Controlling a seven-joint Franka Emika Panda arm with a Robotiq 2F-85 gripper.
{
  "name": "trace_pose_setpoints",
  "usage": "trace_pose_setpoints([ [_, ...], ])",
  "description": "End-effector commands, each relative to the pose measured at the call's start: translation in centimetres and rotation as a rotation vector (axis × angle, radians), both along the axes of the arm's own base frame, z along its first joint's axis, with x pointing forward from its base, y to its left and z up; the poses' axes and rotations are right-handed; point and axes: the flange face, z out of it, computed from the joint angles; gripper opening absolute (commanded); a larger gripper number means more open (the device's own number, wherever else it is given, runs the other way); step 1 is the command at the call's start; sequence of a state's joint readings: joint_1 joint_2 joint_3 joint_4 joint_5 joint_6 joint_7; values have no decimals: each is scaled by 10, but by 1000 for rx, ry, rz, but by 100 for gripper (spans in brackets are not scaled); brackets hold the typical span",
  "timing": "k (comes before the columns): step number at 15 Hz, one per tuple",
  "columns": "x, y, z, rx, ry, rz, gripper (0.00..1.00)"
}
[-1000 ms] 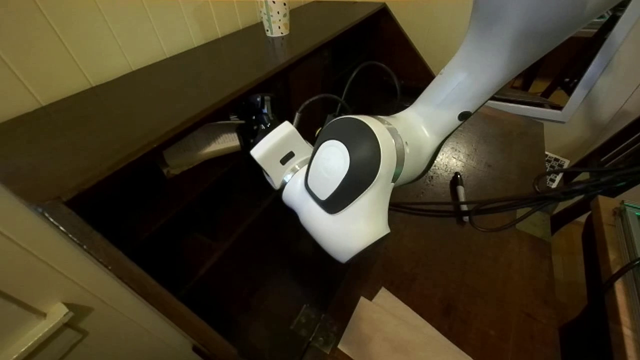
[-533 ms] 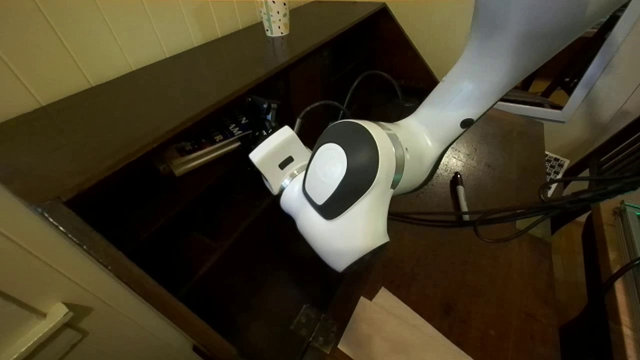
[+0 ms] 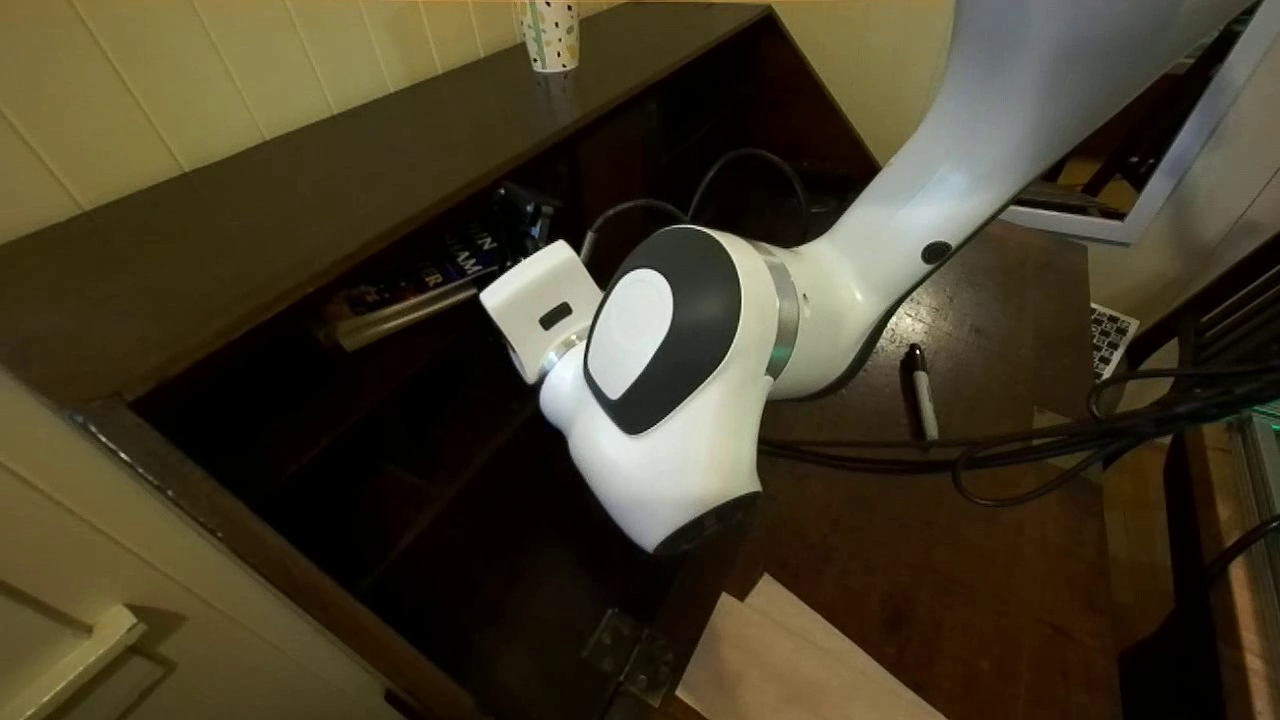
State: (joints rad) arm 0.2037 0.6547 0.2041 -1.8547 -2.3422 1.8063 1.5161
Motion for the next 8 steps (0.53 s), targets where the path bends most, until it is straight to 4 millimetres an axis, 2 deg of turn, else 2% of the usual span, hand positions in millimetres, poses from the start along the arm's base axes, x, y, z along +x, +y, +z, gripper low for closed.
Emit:
trace_pose_setpoints([
  [1, 0, 0, -4, 35, 46, -44, 89],
  [4, 0, 1, -2, 38, 39, -17, 89],
  [8, -3, 6, 6, 117, 81, -97, 89],
])
